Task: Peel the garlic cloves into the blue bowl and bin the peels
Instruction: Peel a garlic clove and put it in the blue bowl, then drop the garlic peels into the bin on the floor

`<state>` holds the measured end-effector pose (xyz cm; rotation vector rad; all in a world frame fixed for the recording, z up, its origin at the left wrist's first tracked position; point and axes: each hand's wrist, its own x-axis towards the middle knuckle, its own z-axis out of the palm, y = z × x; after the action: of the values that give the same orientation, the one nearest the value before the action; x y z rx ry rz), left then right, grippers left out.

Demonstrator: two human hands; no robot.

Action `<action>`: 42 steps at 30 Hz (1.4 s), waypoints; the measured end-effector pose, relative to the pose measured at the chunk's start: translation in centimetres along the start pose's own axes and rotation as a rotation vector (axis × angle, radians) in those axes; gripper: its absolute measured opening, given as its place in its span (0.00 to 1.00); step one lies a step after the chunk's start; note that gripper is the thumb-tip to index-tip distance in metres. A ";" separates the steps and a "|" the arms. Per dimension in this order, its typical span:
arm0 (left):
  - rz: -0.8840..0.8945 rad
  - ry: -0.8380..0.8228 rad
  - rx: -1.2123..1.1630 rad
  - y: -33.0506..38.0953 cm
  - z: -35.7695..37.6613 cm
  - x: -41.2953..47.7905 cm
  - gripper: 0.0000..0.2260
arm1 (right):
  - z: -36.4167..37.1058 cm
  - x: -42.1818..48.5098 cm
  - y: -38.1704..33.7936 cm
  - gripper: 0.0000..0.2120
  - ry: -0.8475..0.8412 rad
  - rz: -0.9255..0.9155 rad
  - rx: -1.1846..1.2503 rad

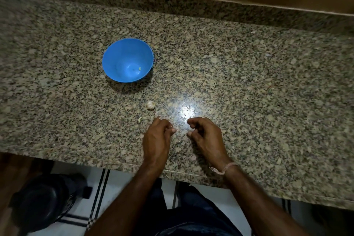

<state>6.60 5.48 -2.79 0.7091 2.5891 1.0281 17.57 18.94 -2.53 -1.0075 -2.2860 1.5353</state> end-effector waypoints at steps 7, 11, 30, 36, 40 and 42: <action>-0.204 0.137 -0.170 -0.7 -1.8 -2.1 0.06 | 2.2 1.4 -1.7 0.28 -0.148 -0.218 -0.266; -0.272 0.147 -0.211 -1.1 -2.6 -2.5 0.05 | 4.9 2.8 -2.6 0.25 -0.192 -0.341 -0.376; -0.469 0.220 -0.419 -4.5 -5.7 -3.9 0.05 | 9.2 -0.2 -5.4 0.05 -0.188 0.213 0.278; -0.550 0.375 -0.519 -8.6 -11.9 -7.5 0.04 | 16.4 -4.0 -10.6 0.05 -0.415 0.515 0.682; -0.632 0.507 -0.563 -14.5 -18.0 -11.6 0.06 | 24.6 -7.3 -13.5 0.06 -0.545 0.414 0.552; -0.668 0.559 -0.596 -18.2 -20.8 -14.4 0.07 | 28.8 -9.5 -15.3 0.07 -0.583 0.353 0.459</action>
<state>3.95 -25.41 0.25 -0.6229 2.3737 1.7646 3.28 -11.76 0.16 -0.9503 -1.9511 2.6384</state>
